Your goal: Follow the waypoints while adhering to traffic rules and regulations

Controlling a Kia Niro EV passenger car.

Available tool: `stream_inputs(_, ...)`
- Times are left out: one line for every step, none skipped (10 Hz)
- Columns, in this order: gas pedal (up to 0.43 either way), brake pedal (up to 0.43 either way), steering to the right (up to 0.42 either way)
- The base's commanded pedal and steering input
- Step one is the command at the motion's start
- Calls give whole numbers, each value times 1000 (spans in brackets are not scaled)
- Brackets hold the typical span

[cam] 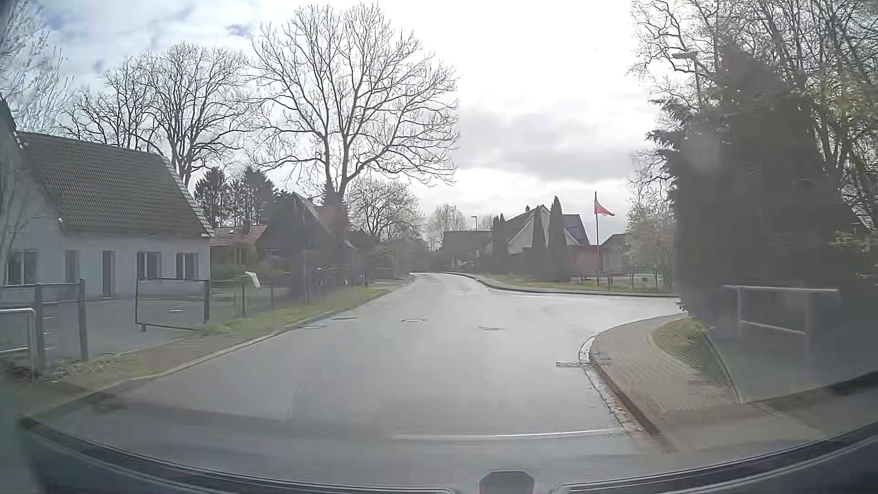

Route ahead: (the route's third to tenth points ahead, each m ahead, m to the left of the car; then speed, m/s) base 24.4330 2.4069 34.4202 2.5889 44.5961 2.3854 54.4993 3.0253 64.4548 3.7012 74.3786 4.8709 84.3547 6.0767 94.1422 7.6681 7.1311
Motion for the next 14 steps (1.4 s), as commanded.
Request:
stream_inputs(0,0,14)
stream_inputs(0,0,14)
stream_inputs(0,0,14)
stream_inputs(0,0,14)
stream_inputs(0,0,14)
stream_inputs(8,0,14)
stream_inputs(67,0,14)
stream_inputs(87,0,13)
stream_inputs(118,6,10)
stream_inputs(189,0,8)
stream_inputs(228,0,8)
stream_inputs(240,0,8)
stream_inputs(260,0,8)
stream_inputs(268,0,6)
